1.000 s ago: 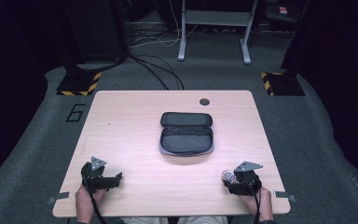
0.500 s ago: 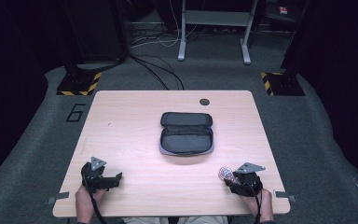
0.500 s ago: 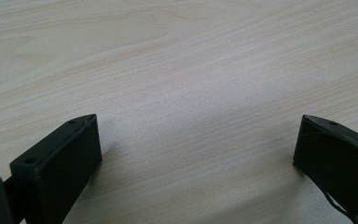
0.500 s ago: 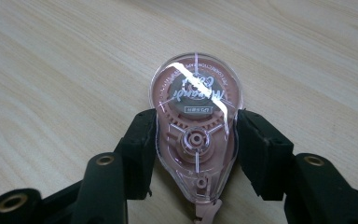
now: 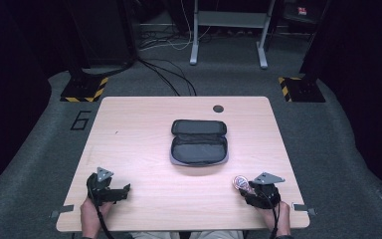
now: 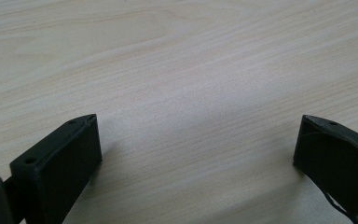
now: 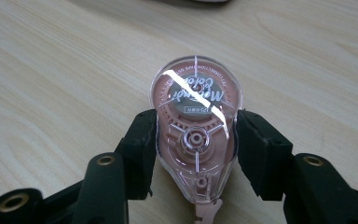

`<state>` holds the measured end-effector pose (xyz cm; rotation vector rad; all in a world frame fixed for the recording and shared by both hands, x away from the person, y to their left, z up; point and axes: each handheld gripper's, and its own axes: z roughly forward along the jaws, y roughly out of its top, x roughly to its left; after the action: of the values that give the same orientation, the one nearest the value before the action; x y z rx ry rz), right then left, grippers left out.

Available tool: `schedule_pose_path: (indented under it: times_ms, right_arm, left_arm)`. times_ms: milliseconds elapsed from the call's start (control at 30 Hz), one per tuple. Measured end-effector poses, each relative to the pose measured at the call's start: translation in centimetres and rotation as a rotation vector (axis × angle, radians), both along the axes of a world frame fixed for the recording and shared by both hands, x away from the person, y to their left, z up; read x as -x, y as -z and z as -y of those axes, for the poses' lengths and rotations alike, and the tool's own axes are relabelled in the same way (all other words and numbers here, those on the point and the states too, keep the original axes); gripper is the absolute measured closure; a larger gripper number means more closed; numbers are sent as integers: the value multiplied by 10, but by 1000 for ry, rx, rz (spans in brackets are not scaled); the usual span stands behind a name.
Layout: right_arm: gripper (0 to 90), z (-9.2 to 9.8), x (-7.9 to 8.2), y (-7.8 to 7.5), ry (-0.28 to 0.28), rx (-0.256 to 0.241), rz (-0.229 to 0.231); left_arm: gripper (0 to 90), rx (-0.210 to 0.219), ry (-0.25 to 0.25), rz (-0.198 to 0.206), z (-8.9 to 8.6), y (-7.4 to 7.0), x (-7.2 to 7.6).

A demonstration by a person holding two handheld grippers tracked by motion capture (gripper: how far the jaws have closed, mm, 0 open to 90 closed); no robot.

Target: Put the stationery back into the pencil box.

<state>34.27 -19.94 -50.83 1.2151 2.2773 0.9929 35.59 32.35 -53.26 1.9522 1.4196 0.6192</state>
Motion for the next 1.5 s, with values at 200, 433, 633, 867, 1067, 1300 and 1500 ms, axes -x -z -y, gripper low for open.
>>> schedule_pose_path:
  times_ms: [200, 433, 633, 867, 1067, 1300, 1500]
  right_arm:
    - [496, -1, -1, -10, 1, 1, 11]
    - [496, -2, -3, -19, 0, -4, 33]
    - [496, -5, -7, -30, -8, -11, 52]
    - [496, -9, -14, -41, -17, -13, 74]
    - [496, -14, -20, -48, -26, -15, 79]
    - [496, -23, -30, -55, -45, -11, 85]
    - [496, -32, -40, -62, -67, -3, 94]
  left_arm:
    - [6, -1, 1, 0, 0, 0, 0]
    - [6, -9, 8, 0, -1, 0, 0]
    - [6, -8, 7, 0, -1, 0, 0]
    - [6, -9, 8, 0, -1, 0, 0]
    - [6, -9, 7, -1, -1, 0, 0]
    - [6, -9, 8, -1, -1, 0, 0]
    - [6, -9, 8, -1, -1, 0, 0]
